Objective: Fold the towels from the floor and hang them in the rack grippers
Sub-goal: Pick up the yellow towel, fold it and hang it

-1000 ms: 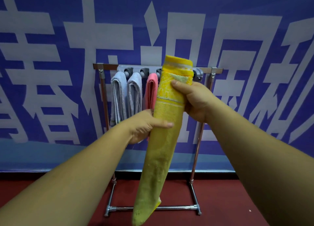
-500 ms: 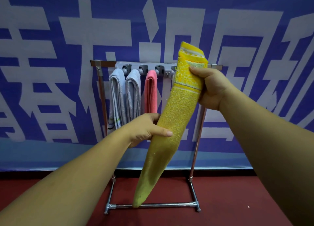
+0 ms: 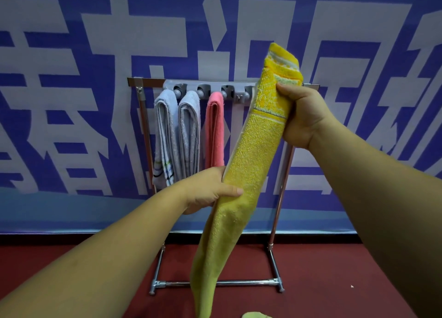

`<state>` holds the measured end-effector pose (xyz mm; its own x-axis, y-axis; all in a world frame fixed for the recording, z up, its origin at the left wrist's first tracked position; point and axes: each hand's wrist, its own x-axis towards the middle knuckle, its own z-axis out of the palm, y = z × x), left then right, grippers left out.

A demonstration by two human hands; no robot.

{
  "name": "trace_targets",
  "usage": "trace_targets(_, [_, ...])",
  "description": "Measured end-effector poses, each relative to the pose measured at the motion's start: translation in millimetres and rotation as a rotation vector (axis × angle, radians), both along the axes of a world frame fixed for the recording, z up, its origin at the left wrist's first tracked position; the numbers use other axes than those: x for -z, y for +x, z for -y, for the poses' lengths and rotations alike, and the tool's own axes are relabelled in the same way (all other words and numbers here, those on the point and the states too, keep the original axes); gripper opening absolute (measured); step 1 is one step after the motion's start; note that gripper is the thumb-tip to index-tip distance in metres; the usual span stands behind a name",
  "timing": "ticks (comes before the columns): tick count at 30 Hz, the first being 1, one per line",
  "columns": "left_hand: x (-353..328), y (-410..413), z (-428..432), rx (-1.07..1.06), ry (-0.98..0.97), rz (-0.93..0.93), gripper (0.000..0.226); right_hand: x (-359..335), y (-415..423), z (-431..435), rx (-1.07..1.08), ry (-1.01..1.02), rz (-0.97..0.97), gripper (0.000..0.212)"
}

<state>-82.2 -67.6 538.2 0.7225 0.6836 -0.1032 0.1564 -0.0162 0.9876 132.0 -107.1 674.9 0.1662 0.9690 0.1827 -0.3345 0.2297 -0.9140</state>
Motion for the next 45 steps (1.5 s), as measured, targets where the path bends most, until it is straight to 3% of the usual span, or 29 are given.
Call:
trace_targets(3, [5, 2, 3, -0.006, -0.06, -0.001, 0.031, 5, -1, -21, 0.157, -0.076, 0.102, 0.031])
trace_targets(6, [1, 9, 2, -0.097, -0.19, 0.098, 0.027, 32, 1, -36, 0.192, -0.34, 0.531, 0.054])
trace_targets(8, [-5, 18, -3, -0.18, -0.278, 0.2, 0.028, 59, 4, -35, 0.129, -0.504, 0.658, 0.065])
trace_targets(11, [-14, 28, -12, -0.224, -0.395, 0.295, 0.032, 102, 5, -22, -0.042, -0.566, 0.588, 0.074])
trace_targets(13, [-17, 29, -16, -0.219, -0.425, 0.25, 0.034, 129, 0, -9, -0.128, -0.567, 0.548, 0.072])
trace_targets(21, [-16, 24, -13, -0.298, -0.407, 0.161, 0.039, 166, -1, 13, -0.297, -0.417, 0.415, 0.043])
trace_targets(33, [-32, 12, -18, -0.351, -0.461, 0.002, 0.021, 139, 6, 6, -0.192, -0.371, 0.261, 0.036])
trace_targets(39, [-30, 10, -14, -0.278, -0.412, 0.014, 0.027, 131, 3, 2, -0.133, -0.357, 0.161, 0.03])
trace_targets(45, [-29, 5, -17, -0.226, -0.256, 0.083, 0.045, 113, 2, 7, -0.155, -0.388, 0.209, 0.019])
